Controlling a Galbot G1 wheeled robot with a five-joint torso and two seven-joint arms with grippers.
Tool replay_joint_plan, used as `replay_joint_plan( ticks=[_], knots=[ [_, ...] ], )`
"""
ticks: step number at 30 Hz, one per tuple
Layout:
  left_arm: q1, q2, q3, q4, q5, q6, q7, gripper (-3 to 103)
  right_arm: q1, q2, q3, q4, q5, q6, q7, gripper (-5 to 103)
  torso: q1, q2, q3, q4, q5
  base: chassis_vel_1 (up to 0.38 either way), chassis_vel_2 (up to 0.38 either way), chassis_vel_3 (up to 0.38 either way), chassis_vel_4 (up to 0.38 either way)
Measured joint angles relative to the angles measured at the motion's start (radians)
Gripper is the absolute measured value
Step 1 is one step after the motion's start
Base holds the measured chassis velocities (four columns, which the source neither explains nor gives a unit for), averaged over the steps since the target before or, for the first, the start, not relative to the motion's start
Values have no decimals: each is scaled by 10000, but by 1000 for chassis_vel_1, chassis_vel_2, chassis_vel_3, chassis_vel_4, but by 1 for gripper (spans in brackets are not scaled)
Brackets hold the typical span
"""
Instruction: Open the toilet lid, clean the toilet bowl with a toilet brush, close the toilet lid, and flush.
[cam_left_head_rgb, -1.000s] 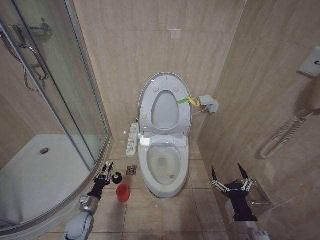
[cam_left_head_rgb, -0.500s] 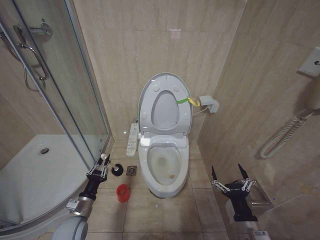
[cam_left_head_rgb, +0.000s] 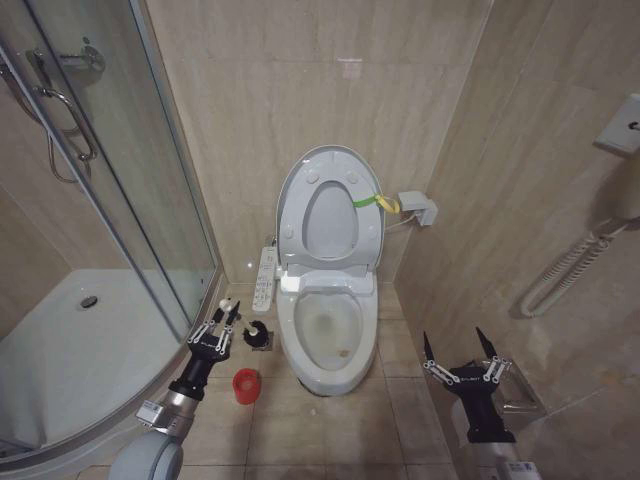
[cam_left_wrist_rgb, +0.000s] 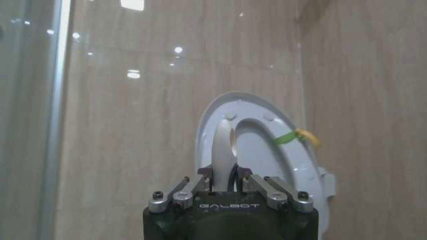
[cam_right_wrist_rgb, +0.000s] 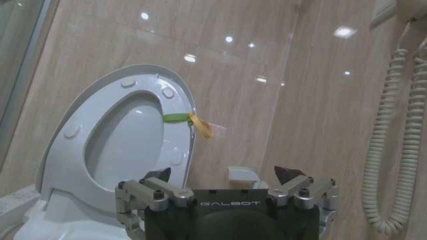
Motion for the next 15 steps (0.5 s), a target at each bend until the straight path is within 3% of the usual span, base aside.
replay_joint_plan(
  ticks=[15],
  knots=[
    [-938, 1391, 904, 657, -1219, -60, 360, 22, 0, 0, 0, 0, 0, 0, 0, 100, 0, 0, 2, 0, -1, 0, 0, 0, 0]
  ],
)
